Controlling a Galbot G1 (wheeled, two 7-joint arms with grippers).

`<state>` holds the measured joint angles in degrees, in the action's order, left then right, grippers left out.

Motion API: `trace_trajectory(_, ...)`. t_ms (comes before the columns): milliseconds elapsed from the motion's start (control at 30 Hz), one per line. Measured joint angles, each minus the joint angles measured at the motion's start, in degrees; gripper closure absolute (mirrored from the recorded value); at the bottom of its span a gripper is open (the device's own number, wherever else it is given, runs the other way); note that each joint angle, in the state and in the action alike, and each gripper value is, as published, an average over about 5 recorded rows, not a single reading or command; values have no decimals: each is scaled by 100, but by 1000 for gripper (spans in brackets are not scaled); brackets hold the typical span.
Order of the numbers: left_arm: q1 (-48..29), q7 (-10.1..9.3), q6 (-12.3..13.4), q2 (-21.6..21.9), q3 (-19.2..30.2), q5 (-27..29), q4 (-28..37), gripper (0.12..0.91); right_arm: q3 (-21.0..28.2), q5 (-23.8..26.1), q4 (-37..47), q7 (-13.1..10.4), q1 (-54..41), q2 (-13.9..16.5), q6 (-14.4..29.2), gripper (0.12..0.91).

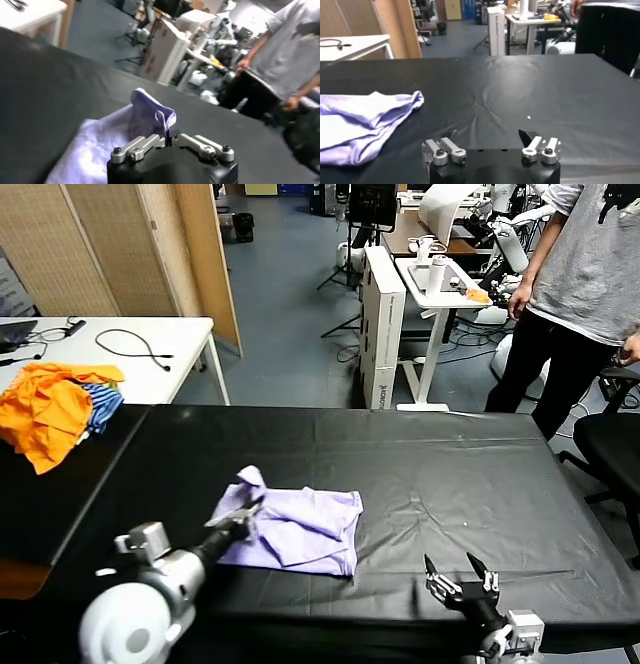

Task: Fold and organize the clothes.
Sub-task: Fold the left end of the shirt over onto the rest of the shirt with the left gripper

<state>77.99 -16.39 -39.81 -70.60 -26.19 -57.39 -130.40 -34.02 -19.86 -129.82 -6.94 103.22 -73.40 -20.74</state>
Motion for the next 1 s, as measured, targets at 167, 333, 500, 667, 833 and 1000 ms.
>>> trace_trajectory(167,-322,-2,-2,-316,466,-26,272,857,-54,51,-5,13,86,-117,50,118)
trace_trajectory(333,-507,51,1,-576,757,34,465,857,-57,70,24,14,83,-169,56,118)
trace_trajectory(500,-554,138,-1,-720,914,177,596,857,-40,87,52,14,48,-190,44,118)
trace_trajectory(667,-489,285,33,-841,1003,456,720,857,-38,103,75,105,4,-159,67,118)
trace_trajectory(833,-494,354,128,-994,1091,768,879,857,-73,84,2,324,-41,-1,266,118)
trace_trajectory(1000,-442,468,174,-1146,1198,1147,1103,759,-30,-38,-139,398,-155,279,306,118)
